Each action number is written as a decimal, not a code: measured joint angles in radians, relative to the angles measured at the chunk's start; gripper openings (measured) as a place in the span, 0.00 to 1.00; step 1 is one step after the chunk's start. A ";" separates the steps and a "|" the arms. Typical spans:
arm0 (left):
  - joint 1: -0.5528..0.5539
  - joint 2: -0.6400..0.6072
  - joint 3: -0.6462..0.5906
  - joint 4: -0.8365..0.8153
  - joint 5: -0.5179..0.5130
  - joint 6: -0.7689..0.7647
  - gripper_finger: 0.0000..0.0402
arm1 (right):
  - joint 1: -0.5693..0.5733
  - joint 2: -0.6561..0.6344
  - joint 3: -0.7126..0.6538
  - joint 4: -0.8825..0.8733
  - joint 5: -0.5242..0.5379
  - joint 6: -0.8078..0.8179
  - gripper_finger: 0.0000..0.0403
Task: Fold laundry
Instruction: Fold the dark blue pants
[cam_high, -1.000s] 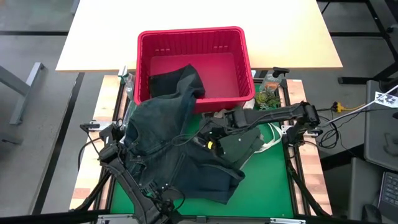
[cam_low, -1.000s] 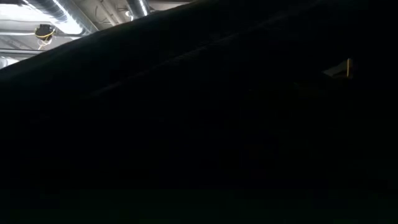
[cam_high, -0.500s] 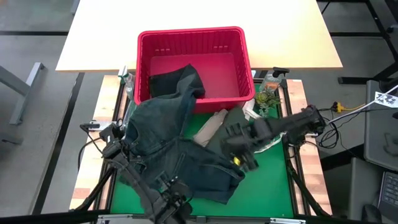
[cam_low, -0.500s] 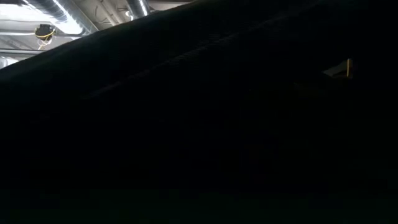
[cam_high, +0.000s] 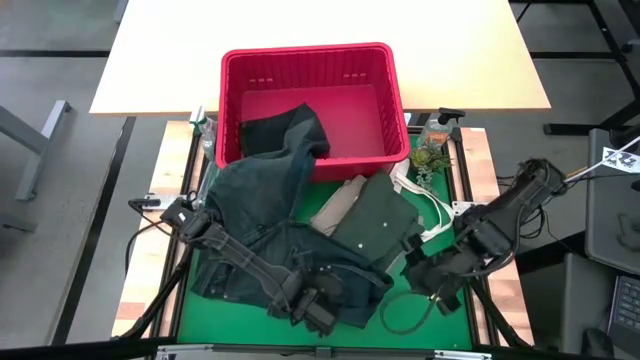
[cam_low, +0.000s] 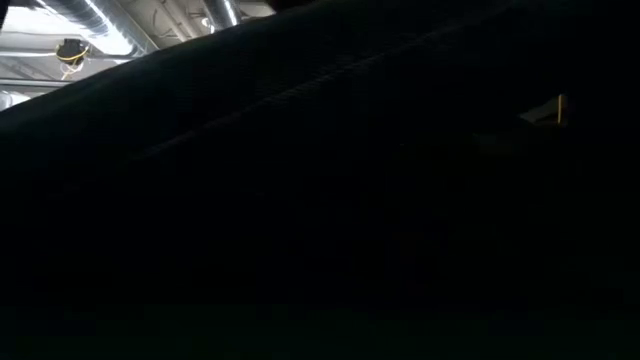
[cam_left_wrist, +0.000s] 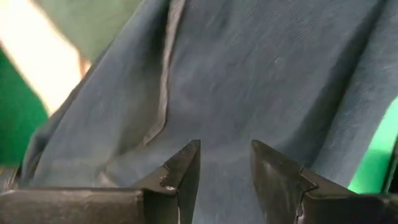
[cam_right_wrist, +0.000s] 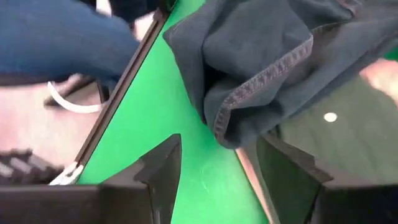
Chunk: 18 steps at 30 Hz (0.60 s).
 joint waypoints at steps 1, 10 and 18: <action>0.007 0.000 0.000 0.019 0.013 0.032 0.33 | 0.008 -0.034 -0.070 0.058 0.018 0.028 0.51; 0.061 0.000 0.000 0.096 0.075 0.174 0.33 | 0.028 -0.147 -0.477 0.471 0.048 0.145 0.51; 0.086 0.000 0.000 0.098 0.087 0.176 0.33 | 0.027 -0.090 -0.588 0.618 0.105 0.143 0.51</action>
